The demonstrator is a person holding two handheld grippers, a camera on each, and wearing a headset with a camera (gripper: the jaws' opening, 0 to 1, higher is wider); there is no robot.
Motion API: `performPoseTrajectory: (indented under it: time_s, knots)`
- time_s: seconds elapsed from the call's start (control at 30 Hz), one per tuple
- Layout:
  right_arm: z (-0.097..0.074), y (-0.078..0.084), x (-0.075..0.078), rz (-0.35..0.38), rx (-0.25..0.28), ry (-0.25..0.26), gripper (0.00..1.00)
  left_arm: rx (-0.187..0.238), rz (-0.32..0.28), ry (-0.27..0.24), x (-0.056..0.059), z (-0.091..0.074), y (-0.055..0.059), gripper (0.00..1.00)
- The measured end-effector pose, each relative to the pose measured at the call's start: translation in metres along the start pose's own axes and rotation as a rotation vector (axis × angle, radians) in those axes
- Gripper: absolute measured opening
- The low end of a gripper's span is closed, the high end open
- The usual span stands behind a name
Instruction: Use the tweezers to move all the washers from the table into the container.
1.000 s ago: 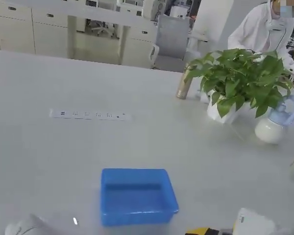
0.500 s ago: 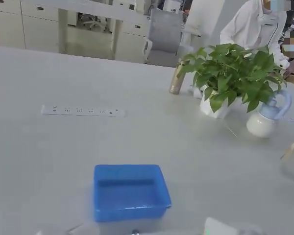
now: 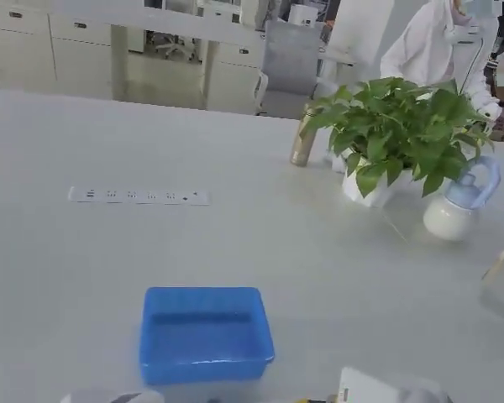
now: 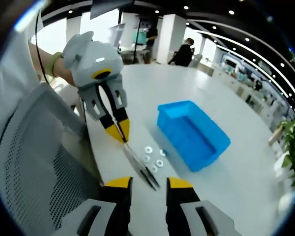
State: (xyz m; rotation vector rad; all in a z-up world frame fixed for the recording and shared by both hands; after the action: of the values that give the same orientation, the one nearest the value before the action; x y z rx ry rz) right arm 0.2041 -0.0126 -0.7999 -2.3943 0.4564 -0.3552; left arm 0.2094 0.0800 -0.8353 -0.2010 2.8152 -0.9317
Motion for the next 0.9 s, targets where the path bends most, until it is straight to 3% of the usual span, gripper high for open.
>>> performPoseTrajectory:
  time_s: [0.13, 0.37, 0.43, 0.6, 0.77, 0.9]
  knots:
    - [0.004, -0.001, -0.009, -0.081, 0.012, -0.078, 0.23, 0.044, -0.014, -0.032, 0.005, -0.020, -0.024, 0.00]
    - [0.017, 0.002, -0.015, -0.172, 0.013, -0.155, 0.22, 0.121, -0.029, -0.052, 0.021, -0.048, -0.063, 0.00]
    - [0.022, 0.001, -0.021, -0.210, 0.010, -0.187, 0.22, 0.124, -0.026, -0.046, 0.025, -0.051, -0.067, 0.00]
    - [0.033, -0.003, -0.034, -0.227, 0.027, -0.261, 0.17, 0.115, -0.009, -0.031, 0.033, -0.054, -0.072, 0.00]
    - [0.040, -0.005, -0.040, -0.245, 0.043, -0.307, 0.07, 0.109, 0.001, -0.013, 0.034, -0.056, -0.072, 0.00]
    - [0.040, -0.008, -0.040, -0.215, 0.063, -0.322, 0.07, 0.097, 0.015, 0.000, 0.032, -0.057, -0.072, 0.00]
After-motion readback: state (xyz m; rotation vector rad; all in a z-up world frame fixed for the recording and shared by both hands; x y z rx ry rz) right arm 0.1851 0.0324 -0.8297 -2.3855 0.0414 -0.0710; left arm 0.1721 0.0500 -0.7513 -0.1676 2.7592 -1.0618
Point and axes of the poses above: the centre of the closed fingertips' face, and the gripper's own axes: z roughly forward along the fingers, x roughly to its right, y roughly out of its underside, the point moved 1 cm from there along -z, roughly backward along the fingers, and after that the axes turned 2 degrees about -z, right-handed, at the moved point
